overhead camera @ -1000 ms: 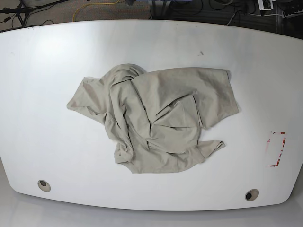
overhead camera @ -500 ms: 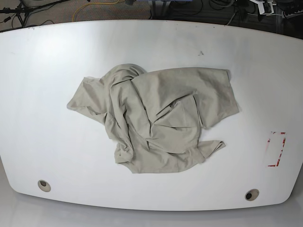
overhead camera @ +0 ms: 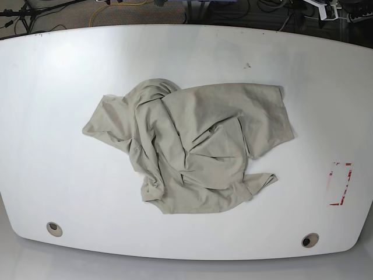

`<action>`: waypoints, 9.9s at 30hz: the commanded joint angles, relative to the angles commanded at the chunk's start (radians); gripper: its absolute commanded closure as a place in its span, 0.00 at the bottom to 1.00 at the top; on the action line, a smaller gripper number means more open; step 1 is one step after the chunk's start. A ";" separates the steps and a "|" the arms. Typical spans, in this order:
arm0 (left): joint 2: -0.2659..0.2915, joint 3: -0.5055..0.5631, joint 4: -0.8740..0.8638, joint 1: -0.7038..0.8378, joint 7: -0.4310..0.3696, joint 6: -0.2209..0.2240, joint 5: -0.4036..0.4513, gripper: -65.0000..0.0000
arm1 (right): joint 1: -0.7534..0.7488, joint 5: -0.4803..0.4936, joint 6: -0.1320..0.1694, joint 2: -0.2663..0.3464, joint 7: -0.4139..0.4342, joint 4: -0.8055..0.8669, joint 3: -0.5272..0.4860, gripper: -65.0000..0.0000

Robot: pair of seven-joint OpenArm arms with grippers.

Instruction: Fold the T-shirt properly

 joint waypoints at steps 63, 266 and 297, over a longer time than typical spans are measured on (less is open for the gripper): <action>-0.025 -0.036 0.050 -0.311 0.166 -0.005 0.008 0.35 | 0.313 0.006 -0.006 -0.011 -0.120 0.021 0.007 0.52; 0.009 0.045 -0.025 -0.463 0.283 -0.016 0.063 0.34 | 1.513 0.508 0.058 0.219 -0.585 -0.796 -0.161 0.21; 0.009 0.045 -0.028 -0.463 0.283 -0.016 0.064 0.34 | 1.522 0.508 0.058 0.156 -0.497 -0.896 -0.270 0.43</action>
